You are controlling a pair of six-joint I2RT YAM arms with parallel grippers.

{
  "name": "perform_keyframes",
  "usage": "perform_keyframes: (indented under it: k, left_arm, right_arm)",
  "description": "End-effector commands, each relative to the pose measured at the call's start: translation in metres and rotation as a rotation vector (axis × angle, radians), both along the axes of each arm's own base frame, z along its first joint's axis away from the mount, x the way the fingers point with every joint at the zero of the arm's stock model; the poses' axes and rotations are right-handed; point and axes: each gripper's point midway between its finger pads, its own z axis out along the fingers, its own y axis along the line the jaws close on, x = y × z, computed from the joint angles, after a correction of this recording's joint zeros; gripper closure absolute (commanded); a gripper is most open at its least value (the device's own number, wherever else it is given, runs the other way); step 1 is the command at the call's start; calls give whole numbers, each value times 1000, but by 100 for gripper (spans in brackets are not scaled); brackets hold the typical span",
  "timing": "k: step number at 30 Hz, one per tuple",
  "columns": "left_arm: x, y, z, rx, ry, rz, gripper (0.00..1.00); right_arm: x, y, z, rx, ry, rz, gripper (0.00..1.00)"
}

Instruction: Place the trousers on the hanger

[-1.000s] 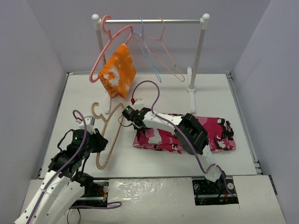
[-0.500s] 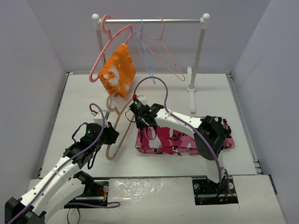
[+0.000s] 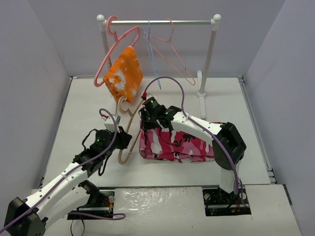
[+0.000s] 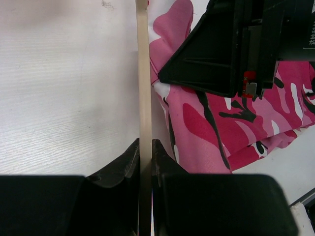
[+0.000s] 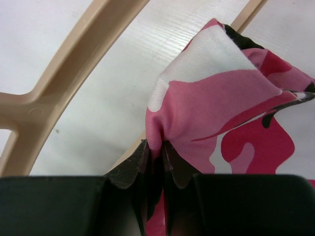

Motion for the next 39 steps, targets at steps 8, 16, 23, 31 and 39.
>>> perform_keyframes:
  k: [8, 16, 23, 31, 39]
  left_arm:
    - [7, -17, 29, -132, -99, -19, 100]
    - [3, -28, 32, -195, -110, -65, 100]
    - [4, -29, 31, -206, -109, -57, 100]
    - [6, -28, 23, -196, -85, -44, 100]
    - [7, -29, 21, -190, -83, -48, 100]
  right_arm:
    - [7, 39, 97, 438, -193, 102, 100]
    - [11, 38, 89, 573, -247, 128, 100]
    - [10, 53, 63, 569, -235, 167, 82]
    - [16, 36, 80, 467, -261, 180, 35]
    - [5, -11, 88, 420, -241, 145, 64]
